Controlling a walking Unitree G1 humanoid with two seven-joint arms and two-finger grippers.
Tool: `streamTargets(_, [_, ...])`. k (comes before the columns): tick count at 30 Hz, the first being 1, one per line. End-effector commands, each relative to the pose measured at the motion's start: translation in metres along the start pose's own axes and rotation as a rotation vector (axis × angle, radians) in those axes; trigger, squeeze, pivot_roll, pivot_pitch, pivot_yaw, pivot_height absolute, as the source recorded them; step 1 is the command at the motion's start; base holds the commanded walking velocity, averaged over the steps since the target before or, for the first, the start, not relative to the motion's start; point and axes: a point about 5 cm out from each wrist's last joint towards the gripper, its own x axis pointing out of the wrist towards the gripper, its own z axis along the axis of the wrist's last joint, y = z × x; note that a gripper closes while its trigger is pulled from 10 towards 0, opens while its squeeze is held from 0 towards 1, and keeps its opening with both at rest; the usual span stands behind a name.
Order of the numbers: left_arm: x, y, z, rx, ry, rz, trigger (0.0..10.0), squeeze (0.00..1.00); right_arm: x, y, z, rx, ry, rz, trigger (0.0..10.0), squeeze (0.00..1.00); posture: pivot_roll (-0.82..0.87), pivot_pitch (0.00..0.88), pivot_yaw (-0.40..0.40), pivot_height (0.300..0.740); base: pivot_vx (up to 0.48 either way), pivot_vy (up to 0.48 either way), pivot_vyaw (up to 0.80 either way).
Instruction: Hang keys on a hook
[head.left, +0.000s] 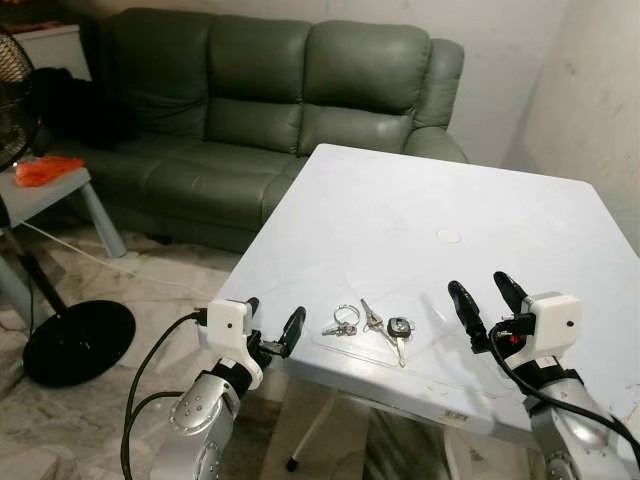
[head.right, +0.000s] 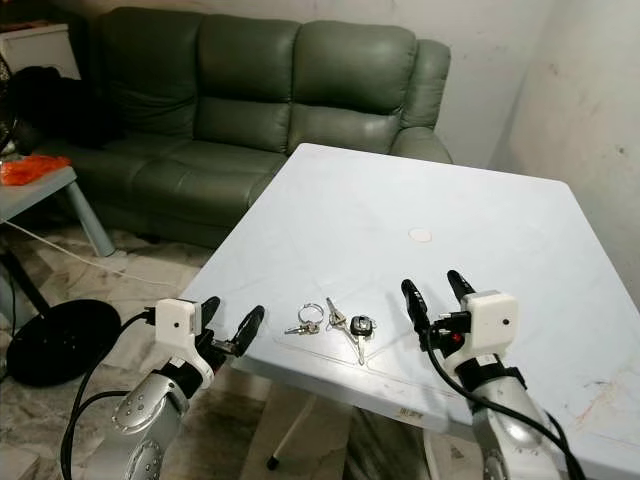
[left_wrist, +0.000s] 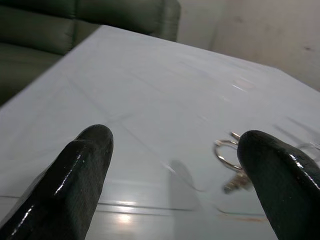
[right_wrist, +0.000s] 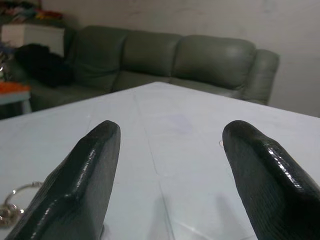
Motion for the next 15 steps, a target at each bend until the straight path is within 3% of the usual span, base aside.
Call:
streamTargets(1, [0.001,-0.006,0.004,0.008,-0.006,-0.034,10.0,0.0,0.003,-0.005,0.003,-0.007,0.005,0.023,10.0,0.0,-0.03,0.026,-0.039,0.74,0.0,0.0,0.0])
streamTargets(9, [-0.002,-0.017,0.002,0.021,0.009,-0.086,10.0,0.0,0.013,-0.011,0.006,-0.033,0.023,0.107,10.0,0.0,-0.02,0.04,-0.042,0.74,0.0,0.0,0.0])
streamTargets(15, [-0.008,-0.025,0.001,0.04,0.026,-0.13,10.0,0.0,0.019,-0.005,-0.001,-0.054,0.079,0.207,10.0,0.0,-0.01,0.066,-0.048,0.74,0.0,0.0,0.0])
